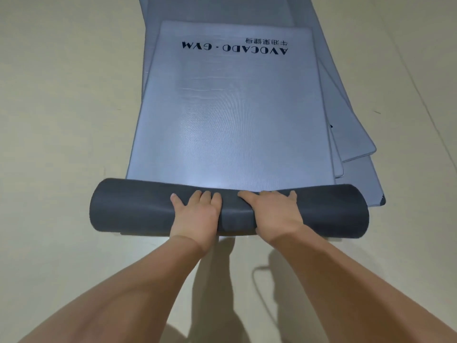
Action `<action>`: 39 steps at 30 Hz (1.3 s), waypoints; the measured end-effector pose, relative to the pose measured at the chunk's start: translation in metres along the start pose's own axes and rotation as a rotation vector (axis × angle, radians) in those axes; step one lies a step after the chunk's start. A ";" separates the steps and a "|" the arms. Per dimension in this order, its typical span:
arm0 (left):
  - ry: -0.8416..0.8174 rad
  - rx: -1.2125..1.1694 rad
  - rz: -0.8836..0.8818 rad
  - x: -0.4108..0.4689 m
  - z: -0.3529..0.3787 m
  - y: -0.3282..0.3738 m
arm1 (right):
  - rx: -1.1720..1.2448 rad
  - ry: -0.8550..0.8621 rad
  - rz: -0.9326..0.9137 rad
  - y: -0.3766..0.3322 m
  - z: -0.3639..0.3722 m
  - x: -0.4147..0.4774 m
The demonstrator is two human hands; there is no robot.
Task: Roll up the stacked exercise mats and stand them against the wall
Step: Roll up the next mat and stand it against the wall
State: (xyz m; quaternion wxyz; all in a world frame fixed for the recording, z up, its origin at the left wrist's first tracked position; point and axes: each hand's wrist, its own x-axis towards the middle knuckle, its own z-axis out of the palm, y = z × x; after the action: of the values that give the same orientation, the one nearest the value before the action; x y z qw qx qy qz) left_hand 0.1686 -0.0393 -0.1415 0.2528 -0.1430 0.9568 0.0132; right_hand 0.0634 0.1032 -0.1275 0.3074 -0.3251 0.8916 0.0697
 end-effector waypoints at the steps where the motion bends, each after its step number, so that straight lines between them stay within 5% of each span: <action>1: -0.037 -0.010 0.007 -0.004 -0.001 -0.001 | 0.008 -0.029 -0.005 -0.001 0.001 -0.002; 6: -0.179 -0.049 0.028 0.010 -0.017 -0.008 | 0.042 0.086 -0.007 0.005 0.020 -0.012; 11: -0.349 -0.112 0.104 0.055 -0.051 -0.026 | -0.020 0.386 -0.081 0.005 0.066 -0.041; 15: -0.424 -0.152 0.149 0.074 -0.054 -0.031 | -0.032 0.336 -0.033 0.004 0.087 -0.040; 19: -0.213 -0.096 0.080 0.067 -0.050 -0.030 | -0.047 0.167 0.029 0.005 0.072 -0.022; 25: 0.303 -0.084 0.075 0.007 0.000 -0.007 | -0.024 0.227 0.024 0.016 0.029 0.015; 34: 0.096 -0.073 0.042 0.035 0.016 -0.015 | -0.064 0.199 0.021 0.026 -0.028 0.068; 39: 0.093 -0.070 0.033 0.080 -0.012 -0.026 | -0.074 0.505 -0.050 0.016 0.002 0.055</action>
State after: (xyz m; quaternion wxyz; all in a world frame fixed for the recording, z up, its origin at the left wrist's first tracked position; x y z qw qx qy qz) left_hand 0.1033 -0.0868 -0.1689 0.2028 -0.1365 0.9686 0.0444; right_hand 0.0210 0.0869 -0.1630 0.0647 -0.3650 0.9287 0.0113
